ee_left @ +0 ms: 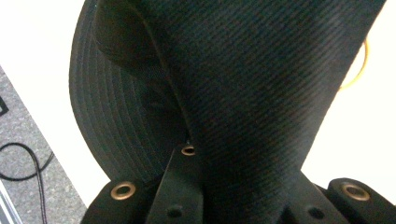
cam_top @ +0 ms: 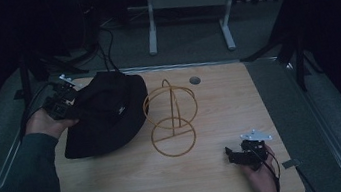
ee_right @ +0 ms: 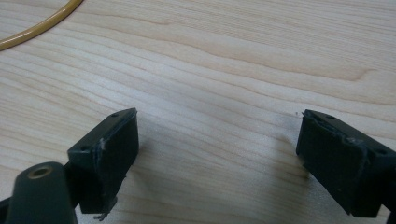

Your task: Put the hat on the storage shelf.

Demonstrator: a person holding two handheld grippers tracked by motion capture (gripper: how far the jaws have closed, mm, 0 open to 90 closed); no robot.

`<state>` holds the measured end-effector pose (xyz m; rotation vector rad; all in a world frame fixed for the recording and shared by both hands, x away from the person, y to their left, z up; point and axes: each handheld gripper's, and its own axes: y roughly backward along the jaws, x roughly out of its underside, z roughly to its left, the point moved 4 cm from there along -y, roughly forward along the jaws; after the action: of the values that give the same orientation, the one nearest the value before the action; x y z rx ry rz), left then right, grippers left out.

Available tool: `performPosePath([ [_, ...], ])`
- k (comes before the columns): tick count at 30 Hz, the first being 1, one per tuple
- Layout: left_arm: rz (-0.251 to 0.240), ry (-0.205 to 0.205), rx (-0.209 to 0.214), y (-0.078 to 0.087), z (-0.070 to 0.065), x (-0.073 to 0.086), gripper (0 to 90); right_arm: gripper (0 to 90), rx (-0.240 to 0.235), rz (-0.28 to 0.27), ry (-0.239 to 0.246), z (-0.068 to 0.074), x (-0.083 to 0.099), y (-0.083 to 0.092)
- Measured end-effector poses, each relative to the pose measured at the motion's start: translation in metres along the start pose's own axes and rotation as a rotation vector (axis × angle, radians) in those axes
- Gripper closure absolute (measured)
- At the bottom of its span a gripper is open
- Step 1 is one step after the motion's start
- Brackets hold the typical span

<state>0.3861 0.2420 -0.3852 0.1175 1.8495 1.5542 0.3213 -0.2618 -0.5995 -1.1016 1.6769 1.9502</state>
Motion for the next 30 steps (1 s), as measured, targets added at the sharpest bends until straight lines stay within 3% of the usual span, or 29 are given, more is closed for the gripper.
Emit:
performPosePath([
  [30, -0.025, -0.035, -0.009, 0.015, -0.002, -0.017, 88.5, 12.8, -0.003, 0.001, 0.001, 0.000, 0.000, 0.000],
])
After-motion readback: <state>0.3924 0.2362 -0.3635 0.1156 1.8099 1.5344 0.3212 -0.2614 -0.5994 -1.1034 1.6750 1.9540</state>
